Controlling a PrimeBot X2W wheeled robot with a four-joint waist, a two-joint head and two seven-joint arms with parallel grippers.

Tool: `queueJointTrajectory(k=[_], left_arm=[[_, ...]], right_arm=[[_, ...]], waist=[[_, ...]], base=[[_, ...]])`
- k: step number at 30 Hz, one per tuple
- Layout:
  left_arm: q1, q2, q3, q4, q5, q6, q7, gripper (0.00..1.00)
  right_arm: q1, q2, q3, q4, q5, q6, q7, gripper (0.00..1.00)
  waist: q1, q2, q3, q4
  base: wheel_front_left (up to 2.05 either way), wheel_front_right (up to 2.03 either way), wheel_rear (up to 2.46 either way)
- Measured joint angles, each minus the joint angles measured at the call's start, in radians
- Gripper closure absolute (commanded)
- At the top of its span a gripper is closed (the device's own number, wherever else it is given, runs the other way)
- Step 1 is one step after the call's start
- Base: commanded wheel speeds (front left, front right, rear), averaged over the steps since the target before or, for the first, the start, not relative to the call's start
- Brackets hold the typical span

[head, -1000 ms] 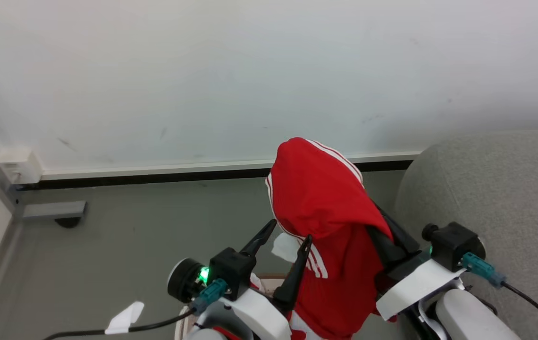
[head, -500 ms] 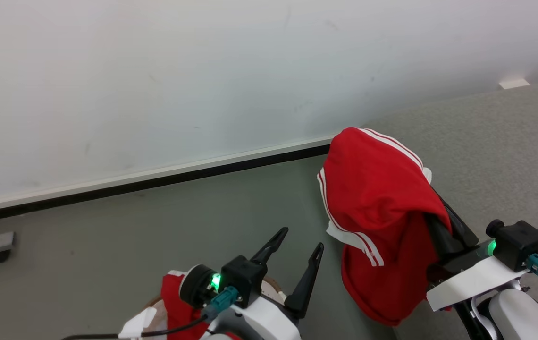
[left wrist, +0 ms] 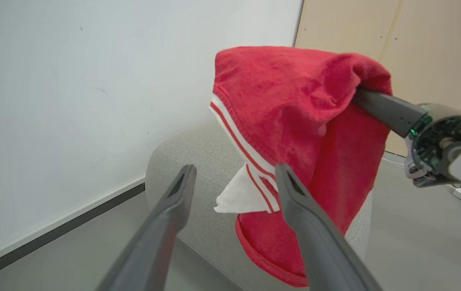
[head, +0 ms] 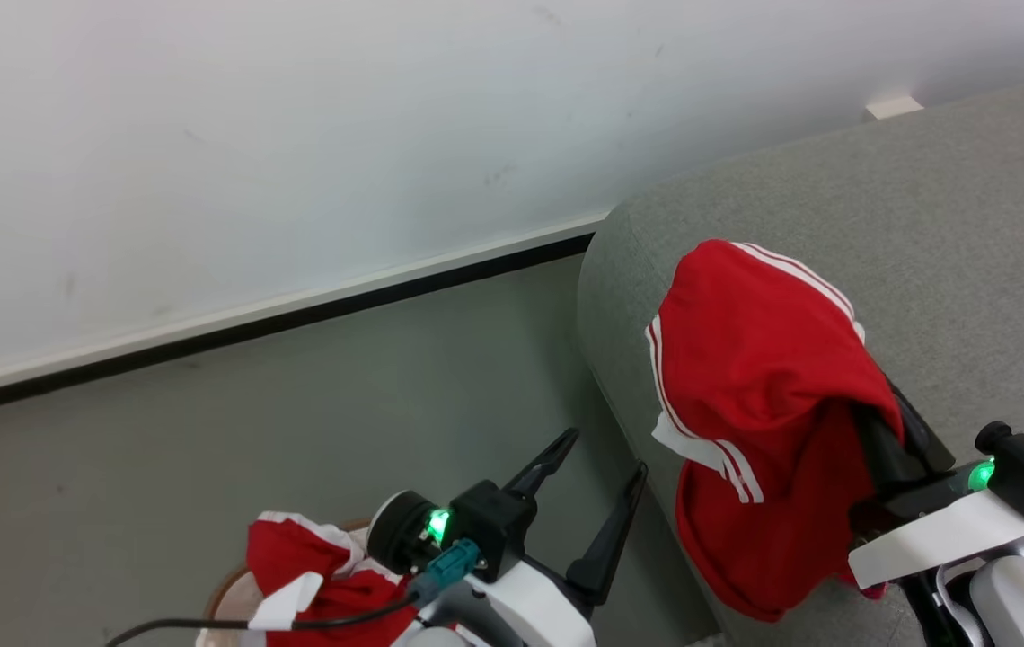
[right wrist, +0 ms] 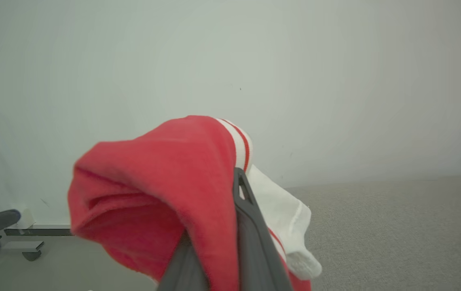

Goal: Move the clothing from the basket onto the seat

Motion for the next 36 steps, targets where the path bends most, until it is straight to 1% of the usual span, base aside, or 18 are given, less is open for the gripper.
queueJointTrajectory(k=[3, 6, 12, 13, 15, 19, 23, 24, 25, 30, 31, 32, 33, 34, 35, 36], left_arm=[[-0.035, 0.004, -0.01, -0.013, 0.01, -0.006, 0.019, 0.0], [-0.103, 0.017, -0.018, -0.039, 0.035, -0.021, 0.049, 0.0], [-0.269, 0.044, -0.031, -0.092, 0.091, -0.067, 0.109, 0.0], [-0.296, 0.046, -0.031, -0.098, 0.099, -0.073, 0.116, 0.0], [-0.348, 0.049, -0.034, -0.109, 0.113, -0.085, 0.131, 0.0], [-0.437, 0.052, -0.029, -0.128, 0.142, -0.097, 0.151, 0.0], [-0.497, 0.049, -0.01, -0.143, 0.149, -0.092, 0.155, 0.0], [-0.497, 0.049, -0.01, -0.143, 0.149, -0.092, 0.155, 0.0], [-0.505, 0.047, -0.008, -0.146, 0.149, -0.088, 0.154, 0.0], [-0.516, 0.035, -0.01, -0.149, 0.149, -0.078, 0.139, 0.0], [-0.515, 0.035, -0.012, -0.147, 0.148, -0.074, 0.134, 0.0], [-0.513, 0.036, -0.011, -0.145, 0.148, -0.07, 0.126, 0.0], [-0.508, 0.038, -0.01, -0.137, 0.148, -0.068, 0.121, 0.0], [-0.499, 0.046, -0.011, -0.126, 0.148, -0.063, 0.118, 0.0], [-0.485, 0.055, -0.011, -0.114, 0.148, -0.061, 0.11, 0.0], [-0.469, 0.06, -0.01, -0.105, 0.144, -0.06, 0.106, 0.0]], right_arm=[[-0.009, 0.007, -0.041, -0.008, 0.007, 0.0, 0.002, 1.0], [-0.066, 0.016, -0.108, -0.009, 0.005, 0.0, 0.007, 1.0], [-0.307, 0.024, -0.282, 0.019, -0.029, 0.0, 0.034, 1.0], [-0.352, 0.021, -0.313, 0.03, -0.035, 0.0, 0.04, 1.0], [-0.445, -0.007, -0.368, 0.058, -0.062, 0.0, 0.058, 1.0], [-0.644, -0.054, -0.499, 0.157, -0.094, 0.0, 0.093, 1.0], [-0.801, -0.101, -0.606, 0.282, -0.176, 0.0, 0.099, 1.0], [-0.801, -0.101, -0.606, 0.282, -0.176, 0.0, 0.099, 1.0], [-0.828, -0.112, -0.629, 0.314, -0.2, 0.0, 0.099, 1.0], [-0.869, -0.189, -0.751, 0.513, -0.345, 0.0, 0.081, 1.0], [-0.867, -0.195, -0.775, 0.556, -0.371, 0.0, 0.08, 1.0], [-0.862, -0.197, -0.799, 0.597, -0.399, 0.0, 0.069, 0.97], [-0.855, -0.195, -0.828, 0.64, -0.421, 0.0, 0.057, 0.75], [-0.843, -0.193, -0.859, 0.678, -0.446, 0.0, 0.047, 0.35], [-0.828, -0.186, -0.884, 0.712, -0.467, 0.0, 0.037, 0.0], [-0.814, -0.174, -0.905, 0.744, -0.489, 0.0, 0.029, 0.0]], waist=[[0.0, 0.0, 0.042, 0.002], [0.0, 0.0, 0.109, 0.011], [0.0003, -0.0001, 0.294, 0.042], [0.0002, 0.0, 0.328, 0.048], [0.0003, 0.0, 0.393, 0.06], [0.0005, 0.0, 0.52, 0.083], [0.0005, -0.0001, 0.631, 0.105], [0.0005, -0.0001, 0.631, 0.105], [0.0005, 0.0, 0.656, 0.11], [0.0005, -0.0001, 0.745, 0.149], [0.0004, 0.0, 0.755, 0.16], [0.0004, -0.0001, 0.763, 0.17], [0.0004, -0.0001, 0.769, 0.179], [0.0004, -0.0001, 0.772, 0.187], [0.0005, 0.0, 0.771, 0.191], [0.0004, -0.0001, 0.765, 0.193]], base=[[0.0, 0.0, 0.0], [0.0, 0.0, 0.0], [0.0, 0.0, 0.0], [0.0, 0.0, 0.0], [0.0, 0.0, 0.0], [0.0, 0.0, 0.0], [0.0, 0.0, 0.0], [0.0, 0.0, 0.0], [0.0, 0.0, 0.0], [0.0, 0.0, 0.0], [0.0, 0.0, 0.0], [0.0, 0.0, 0.0], [0.0, 0.0, 0.0], [0.0, 0.0, 0.0], [0.0, 0.0, 0.0], [0.0, 0.0, 0.0]])
